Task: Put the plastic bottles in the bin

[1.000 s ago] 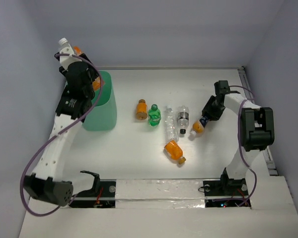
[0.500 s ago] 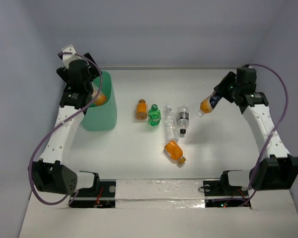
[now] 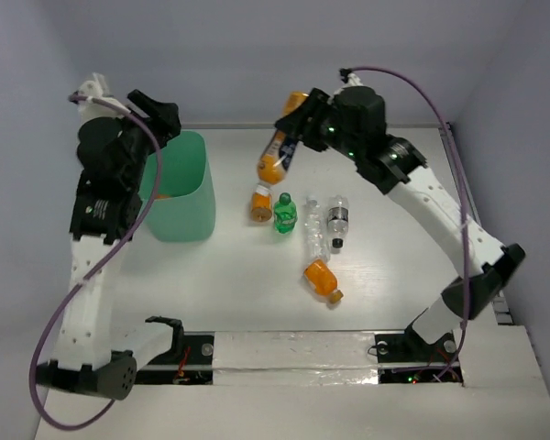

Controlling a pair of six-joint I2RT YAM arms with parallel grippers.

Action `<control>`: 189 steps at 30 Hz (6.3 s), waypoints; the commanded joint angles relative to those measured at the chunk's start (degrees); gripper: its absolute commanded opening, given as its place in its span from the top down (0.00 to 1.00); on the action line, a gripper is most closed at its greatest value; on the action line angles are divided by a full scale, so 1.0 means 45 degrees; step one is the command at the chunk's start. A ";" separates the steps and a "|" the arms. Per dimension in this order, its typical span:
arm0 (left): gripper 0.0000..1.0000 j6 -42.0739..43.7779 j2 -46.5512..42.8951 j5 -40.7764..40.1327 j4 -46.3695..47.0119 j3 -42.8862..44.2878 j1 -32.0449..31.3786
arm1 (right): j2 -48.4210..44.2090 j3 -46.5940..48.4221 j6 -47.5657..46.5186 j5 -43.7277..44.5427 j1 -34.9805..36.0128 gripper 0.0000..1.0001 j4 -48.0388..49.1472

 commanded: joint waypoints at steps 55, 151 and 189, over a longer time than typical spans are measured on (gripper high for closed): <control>0.18 -0.0675 0.2667 0.0338 0.0125 -0.3079 -0.7449 | -0.5715 -1.1473 -0.1829 0.1993 -0.1317 0.40 0.0807; 0.23 0.0400 -0.0162 0.1797 -0.2434 0.3799 -0.0125 | 0.7102 0.8356 0.1864 -0.3124 0.2922 0.10 0.2835; 0.06 0.0322 1.0091 -0.3314 -0.1769 0.0654 -0.5847 | 0.1743 -0.8174 -0.4231 -0.0585 -0.3700 0.16 0.0767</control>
